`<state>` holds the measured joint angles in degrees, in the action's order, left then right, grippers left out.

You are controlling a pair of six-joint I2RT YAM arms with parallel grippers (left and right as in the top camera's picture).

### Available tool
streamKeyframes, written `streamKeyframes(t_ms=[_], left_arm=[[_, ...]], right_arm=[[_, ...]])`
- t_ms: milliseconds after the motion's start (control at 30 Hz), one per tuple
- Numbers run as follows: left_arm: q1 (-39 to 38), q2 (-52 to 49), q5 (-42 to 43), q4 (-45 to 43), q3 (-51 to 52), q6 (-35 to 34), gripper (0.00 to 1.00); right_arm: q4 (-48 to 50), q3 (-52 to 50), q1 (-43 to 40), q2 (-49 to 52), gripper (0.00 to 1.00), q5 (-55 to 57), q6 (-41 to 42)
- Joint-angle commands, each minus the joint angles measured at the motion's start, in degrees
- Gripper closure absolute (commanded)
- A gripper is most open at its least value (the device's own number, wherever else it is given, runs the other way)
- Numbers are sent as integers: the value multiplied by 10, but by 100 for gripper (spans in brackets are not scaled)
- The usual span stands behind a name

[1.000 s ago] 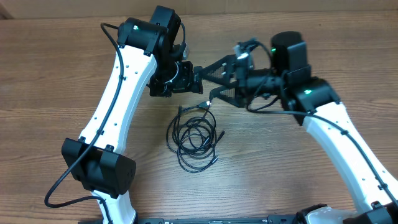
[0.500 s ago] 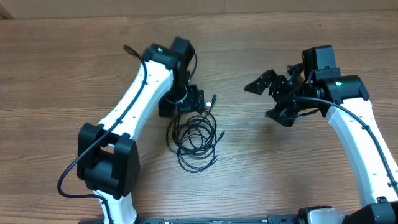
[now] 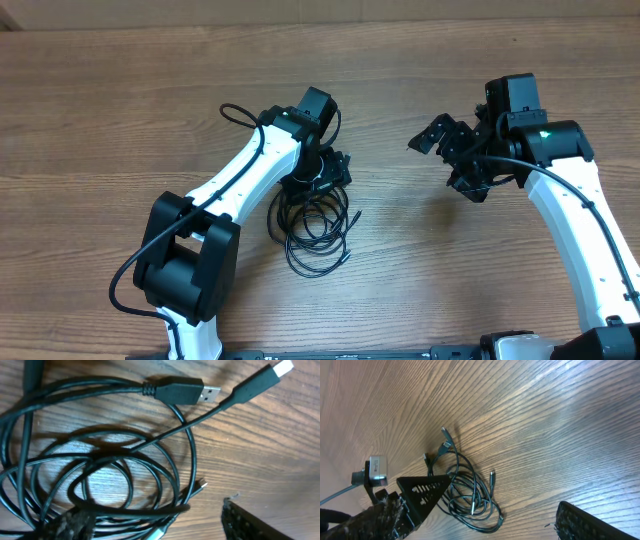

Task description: Untangle cables

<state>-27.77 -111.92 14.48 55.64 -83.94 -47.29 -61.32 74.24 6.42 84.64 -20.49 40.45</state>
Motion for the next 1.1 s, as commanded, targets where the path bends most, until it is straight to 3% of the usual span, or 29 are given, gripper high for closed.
streamKeyframes(t_ms=[0, 167, 367, 633, 867, 1067], left_arm=[[-3, -3, 15, -5, 6, -79, 21], [-5, -3, 14, -37, 6, -125, 21], [-12, -3, -1, -52, 13, -185, 35], [-47, -3, -77, -54, 26, -265, 35], [-50, -3, -106, -82, 26, -271, 63], [-57, -3, -140, -79, 26, -271, 62]], right_arm=[[1, 7, -1, -5, 0, 14, -5], [1, 7, -1, -5, 0, 14, -5], [1, 7, -1, -5, 0, 14, -4], [1, 7, -1, -5, 0, 14, -4], [1, 7, -1, -5, 0, 14, -4], [1, 7, -1, -5, 0, 14, -4]])
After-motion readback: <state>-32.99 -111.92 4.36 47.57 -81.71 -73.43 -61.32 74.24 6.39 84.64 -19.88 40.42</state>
